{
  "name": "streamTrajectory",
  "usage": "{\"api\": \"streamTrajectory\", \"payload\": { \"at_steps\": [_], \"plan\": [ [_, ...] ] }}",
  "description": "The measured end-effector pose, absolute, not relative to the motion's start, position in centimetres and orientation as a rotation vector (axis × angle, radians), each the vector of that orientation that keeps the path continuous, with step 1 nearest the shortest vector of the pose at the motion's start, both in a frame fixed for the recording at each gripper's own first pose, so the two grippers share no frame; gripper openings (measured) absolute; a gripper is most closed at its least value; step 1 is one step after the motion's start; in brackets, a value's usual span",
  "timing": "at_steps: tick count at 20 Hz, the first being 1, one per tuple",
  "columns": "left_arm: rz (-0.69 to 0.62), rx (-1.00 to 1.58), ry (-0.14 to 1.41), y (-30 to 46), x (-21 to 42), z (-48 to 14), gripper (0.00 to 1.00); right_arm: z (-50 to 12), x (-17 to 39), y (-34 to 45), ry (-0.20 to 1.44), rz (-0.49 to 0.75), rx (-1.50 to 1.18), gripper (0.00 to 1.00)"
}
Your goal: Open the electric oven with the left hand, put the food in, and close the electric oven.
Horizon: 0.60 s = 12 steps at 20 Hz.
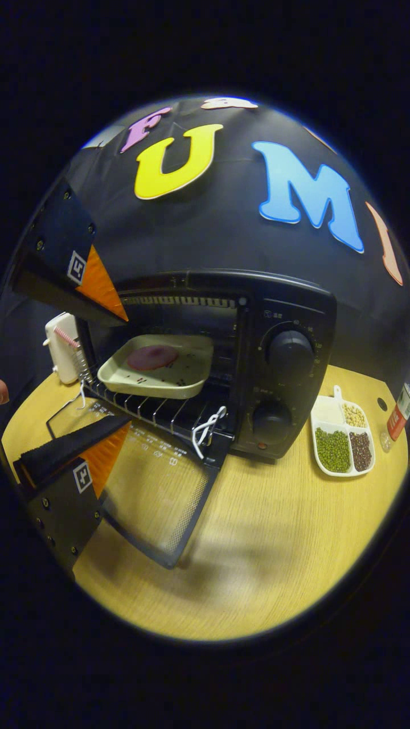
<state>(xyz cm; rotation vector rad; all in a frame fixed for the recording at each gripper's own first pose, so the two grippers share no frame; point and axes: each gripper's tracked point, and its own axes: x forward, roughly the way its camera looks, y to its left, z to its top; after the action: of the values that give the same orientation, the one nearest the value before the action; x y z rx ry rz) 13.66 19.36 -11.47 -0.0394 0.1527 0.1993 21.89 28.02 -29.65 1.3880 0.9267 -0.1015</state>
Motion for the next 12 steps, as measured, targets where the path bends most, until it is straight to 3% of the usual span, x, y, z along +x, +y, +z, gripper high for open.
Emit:
{"api": "streamTrajectory", "payload": {
  "at_steps": [4, 6, 7, 10, 11, 12],
  "plan": [
    [0.160, -0.058, 0.147, 16.7, 13.8, -11.4, 1.00, -28.6, 18.1, 27.0, 0.951, 0.017, 1.215, 0.97],
    [0.138, -0.057, 0.154, 15.3, 13.7, -11.8, 0.90, -28.3, 16.2, 26.1, 0.949, 0.097, 1.079, 0.96],
    [0.129, -0.055, 0.163, 14.8, 13.5, -12.0, 1.00, -28.1, 15.3, 25.3, 0.931, 0.130, 1.000, 0.96],
    [0.103, -0.075, 0.186, 12.8, 12.9, -12.9, 1.00, -26.6, 13.6, 22.6, 0.835, 0.207, 0.785, 0.96],
    [0.093, -0.082, 0.194, 12.2, 12.8, -13.2, 0.91, -26.2, 13.0, 21.7, 0.809, 0.225, 0.728, 0.96],
    [0.084, -0.084, 0.204, 11.6, 12.5, -13.7, 0.93, -25.6, 12.6, 20.8, 0.782, 0.242, 0.679, 0.96]
  ]
}}
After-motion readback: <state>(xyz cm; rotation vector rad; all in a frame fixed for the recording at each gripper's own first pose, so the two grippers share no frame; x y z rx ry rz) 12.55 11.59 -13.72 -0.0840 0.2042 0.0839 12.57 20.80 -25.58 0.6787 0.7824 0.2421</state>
